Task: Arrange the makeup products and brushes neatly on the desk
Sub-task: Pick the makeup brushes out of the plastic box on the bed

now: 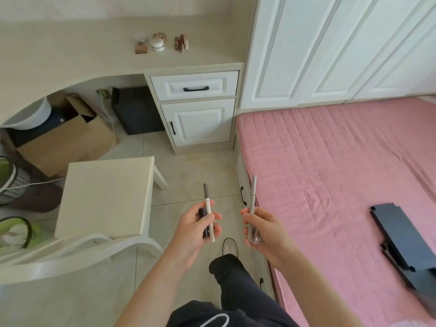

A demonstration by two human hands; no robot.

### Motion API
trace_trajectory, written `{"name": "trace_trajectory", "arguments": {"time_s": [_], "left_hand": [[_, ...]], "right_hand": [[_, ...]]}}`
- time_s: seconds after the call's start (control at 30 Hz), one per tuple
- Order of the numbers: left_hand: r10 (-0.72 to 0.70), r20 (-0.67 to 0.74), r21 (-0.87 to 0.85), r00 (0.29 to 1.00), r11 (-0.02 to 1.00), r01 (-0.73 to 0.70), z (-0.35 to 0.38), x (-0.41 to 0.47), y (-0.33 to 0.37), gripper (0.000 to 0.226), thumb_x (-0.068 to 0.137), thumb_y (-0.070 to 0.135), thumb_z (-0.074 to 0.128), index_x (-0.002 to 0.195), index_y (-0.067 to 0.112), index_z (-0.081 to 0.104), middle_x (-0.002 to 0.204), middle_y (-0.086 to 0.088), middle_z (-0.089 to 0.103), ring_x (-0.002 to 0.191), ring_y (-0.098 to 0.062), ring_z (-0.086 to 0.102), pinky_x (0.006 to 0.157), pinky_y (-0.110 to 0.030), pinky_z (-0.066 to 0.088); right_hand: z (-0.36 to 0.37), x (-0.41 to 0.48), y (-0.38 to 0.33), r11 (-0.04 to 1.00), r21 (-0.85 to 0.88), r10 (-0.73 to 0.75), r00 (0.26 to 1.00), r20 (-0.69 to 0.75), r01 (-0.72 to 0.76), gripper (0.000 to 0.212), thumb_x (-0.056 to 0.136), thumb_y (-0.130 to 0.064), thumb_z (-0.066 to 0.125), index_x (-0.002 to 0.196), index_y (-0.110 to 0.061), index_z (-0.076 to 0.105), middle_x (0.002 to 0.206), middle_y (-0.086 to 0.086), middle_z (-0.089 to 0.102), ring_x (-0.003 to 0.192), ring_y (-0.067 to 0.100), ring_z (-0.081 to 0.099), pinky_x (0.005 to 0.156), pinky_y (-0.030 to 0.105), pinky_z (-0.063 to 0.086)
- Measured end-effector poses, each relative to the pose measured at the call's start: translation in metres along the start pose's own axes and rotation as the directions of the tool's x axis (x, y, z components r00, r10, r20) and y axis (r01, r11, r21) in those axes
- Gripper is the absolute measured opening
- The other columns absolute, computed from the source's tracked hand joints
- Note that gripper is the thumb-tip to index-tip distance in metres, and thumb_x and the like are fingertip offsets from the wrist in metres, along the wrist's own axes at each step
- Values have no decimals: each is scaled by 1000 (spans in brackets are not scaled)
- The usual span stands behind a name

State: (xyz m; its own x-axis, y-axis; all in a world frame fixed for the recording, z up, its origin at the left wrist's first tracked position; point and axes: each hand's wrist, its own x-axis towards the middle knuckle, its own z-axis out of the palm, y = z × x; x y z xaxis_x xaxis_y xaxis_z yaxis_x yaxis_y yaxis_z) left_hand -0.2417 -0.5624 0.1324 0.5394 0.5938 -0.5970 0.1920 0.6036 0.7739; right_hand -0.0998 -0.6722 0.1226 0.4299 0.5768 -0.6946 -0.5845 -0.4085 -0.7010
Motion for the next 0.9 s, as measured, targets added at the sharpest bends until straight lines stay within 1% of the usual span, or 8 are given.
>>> {"name": "trace_trajectory", "arguments": {"time_s": [0.1, 0.2, 0.33, 0.43, 0.5, 0.6, 0.73, 0.9], "left_hand": [[10, -24, -48, 1000, 999, -11, 17, 34, 30, 24, 95, 9, 54, 117, 19, 59, 100, -13, 68, 74, -24, 67, 68, -31, 57], [25, -32, -74, 999, 997, -27, 31, 64, 56, 25, 95, 13, 55, 119, 21, 58, 101, -8, 70, 75, -26, 68, 66, -33, 56], [60, -42, -15, 997, 998, -61, 43, 94, 81, 24, 95, 21, 55, 118, 29, 56, 103, 0, 71, 70, -24, 68, 52, -30, 54], [81, -47, 29, 996, 996, -79, 47, 113, 98, 23, 96, 22, 54, 117, 32, 57, 102, 1, 71, 73, -24, 69, 46, -28, 50], [84, -70, 44, 994, 996, -81, 48, 129, 108, 23, 97, 21, 53, 115, 33, 59, 98, -1, 70, 73, -22, 67, 48, -29, 50], [60, -110, 9, 992, 998, -59, 47, 155, 124, 21, 98, 16, 51, 111, 28, 61, 86, -6, 65, 66, -20, 63, 53, -32, 52], [40, -131, -4, 991, 999, -41, 41, 192, 148, 19, 100, 17, 44, 108, 23, 59, 71, -5, 58, 53, -19, 55, 43, -30, 48], [97, -97, 125, 990, 989, -85, 23, 250, 189, 16, 101, 30, 40, 98, 29, 57, 60, 3, 45, 42, -11, 37, 36, -24, 38]], "right_hand": [[-4, 34, -41, 999, -40, 6, 999, 35, -4, 10, 90, -12, 60, 95, -12, 69, 70, 4, 54, 57, 15, 55, 57, 33, 47], [-7, 66, -79, 996, -86, -1, 997, 75, 8, 11, 89, -13, 60, 95, -13, 69, 70, 5, 55, 57, 15, 56, 57, 31, 49], [-6, 102, -117, 994, -109, 3, 994, 108, 9, 12, 89, -12, 60, 98, -13, 68, 71, 5, 54, 56, 15, 55, 55, 31, 48], [-3, 123, -136, 992, -123, 6, 992, 129, 10, 12, 90, -14, 60, 98, -13, 68, 68, 3, 53, 55, 14, 55, 57, 32, 48], [0, 139, -148, 992, -127, 13, 991, 135, 4, 12, 91, -15, 60, 98, -14, 69, 67, 2, 54, 54, 13, 55, 59, 33, 48], [6, 163, -164, 992, -125, 36, 991, 128, -20, 12, 90, -15, 61, 98, -14, 70, 69, 1, 55, 55, 13, 56, 59, 32, 49], [19, 195, -188, 990, -138, 35, 990, 136, -16, 11, 90, -14, 60, 96, -15, 69, 67, 1, 55, 54, 14, 55, 57, 31, 48], [51, 244, -231, 989, -150, 25, 990, 138, -4, 10, 90, -12, 60, 96, -13, 68, 67, 0, 55, 55, 13, 56, 57, 31, 48]]}}
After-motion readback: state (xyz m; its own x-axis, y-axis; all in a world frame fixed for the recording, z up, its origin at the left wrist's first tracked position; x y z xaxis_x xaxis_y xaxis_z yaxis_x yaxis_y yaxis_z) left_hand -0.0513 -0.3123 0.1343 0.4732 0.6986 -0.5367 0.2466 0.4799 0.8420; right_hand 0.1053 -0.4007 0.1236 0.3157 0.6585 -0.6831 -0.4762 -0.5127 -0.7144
